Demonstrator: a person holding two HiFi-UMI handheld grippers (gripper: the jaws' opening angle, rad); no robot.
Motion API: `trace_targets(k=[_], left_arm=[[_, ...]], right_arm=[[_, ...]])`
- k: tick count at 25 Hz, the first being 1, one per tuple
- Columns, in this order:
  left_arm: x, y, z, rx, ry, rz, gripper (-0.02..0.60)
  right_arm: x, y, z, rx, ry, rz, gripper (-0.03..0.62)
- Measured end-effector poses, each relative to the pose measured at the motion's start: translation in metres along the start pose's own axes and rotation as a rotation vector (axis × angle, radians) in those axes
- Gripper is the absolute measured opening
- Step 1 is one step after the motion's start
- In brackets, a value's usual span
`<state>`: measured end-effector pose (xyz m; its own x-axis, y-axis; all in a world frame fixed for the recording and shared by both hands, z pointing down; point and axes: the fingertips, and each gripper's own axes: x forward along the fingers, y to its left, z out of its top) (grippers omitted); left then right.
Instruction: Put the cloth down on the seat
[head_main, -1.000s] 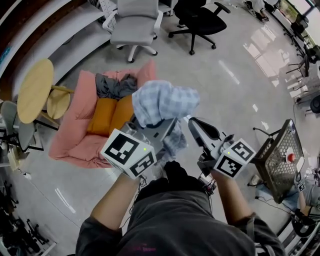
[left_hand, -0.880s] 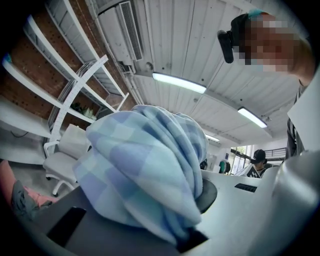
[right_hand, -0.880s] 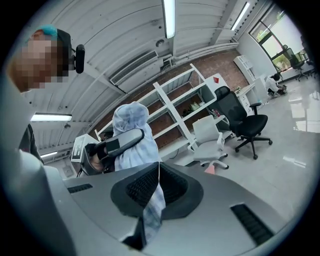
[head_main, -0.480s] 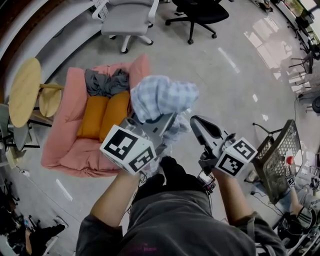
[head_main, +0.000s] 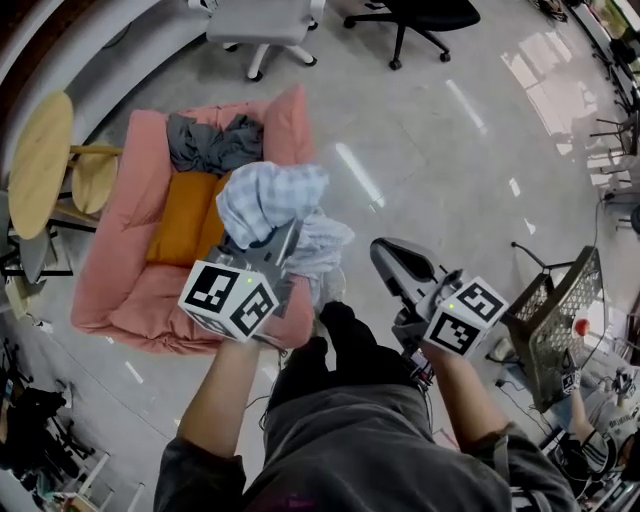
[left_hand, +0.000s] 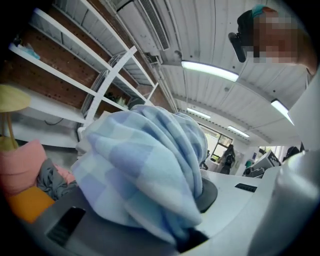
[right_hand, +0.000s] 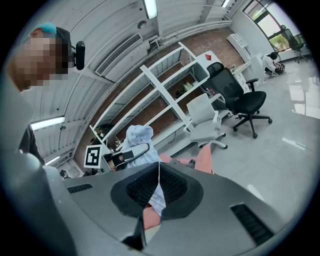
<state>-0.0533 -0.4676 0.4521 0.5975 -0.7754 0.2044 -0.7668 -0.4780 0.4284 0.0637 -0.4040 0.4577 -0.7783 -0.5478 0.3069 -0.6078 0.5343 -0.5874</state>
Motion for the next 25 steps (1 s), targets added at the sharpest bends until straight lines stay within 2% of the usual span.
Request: trace_targets(k=[4, 7, 9, 12, 14, 19, 22, 25], left_arm=[[-0.024, 0.058, -0.029, -0.018, 0.058, 0.128, 0.098], [-0.037, 0.089, -0.067, -0.04, 0.16, 0.204, 0.12], [-0.042, 0.1, -0.095, -0.05, 0.248, 0.227, 0.169], [-0.046, 0.106, -0.129, -0.042, 0.375, 0.244, 0.317], [-0.052, 0.108, -0.14, -0.031, 0.417, 0.259, 0.359], [-0.07, 0.114, -0.139, -0.016, 0.421, 0.316, 0.383], [-0.083, 0.118, -0.128, -0.003, 0.393, 0.378, 0.385], [-0.091, 0.117, -0.115, 0.011, 0.359, 0.397, 0.385]], right_arm=[[0.025, 0.005, -0.023, 0.006, 0.048, 0.01, 0.016], [0.038, 0.012, -0.04, 0.01, 0.085, 0.022, 0.017], [0.044, 0.015, -0.05, 0.013, 0.106, 0.025, 0.015], [0.049, 0.017, -0.06, 0.015, 0.13, 0.026, 0.015], [0.052, 0.02, -0.064, 0.014, 0.138, 0.027, 0.015], [0.058, 0.029, -0.067, 0.008, 0.137, 0.034, 0.017], [0.059, 0.035, -0.067, 0.007, 0.133, 0.042, 0.016], [0.058, 0.041, -0.065, 0.002, 0.129, 0.048, 0.015]])
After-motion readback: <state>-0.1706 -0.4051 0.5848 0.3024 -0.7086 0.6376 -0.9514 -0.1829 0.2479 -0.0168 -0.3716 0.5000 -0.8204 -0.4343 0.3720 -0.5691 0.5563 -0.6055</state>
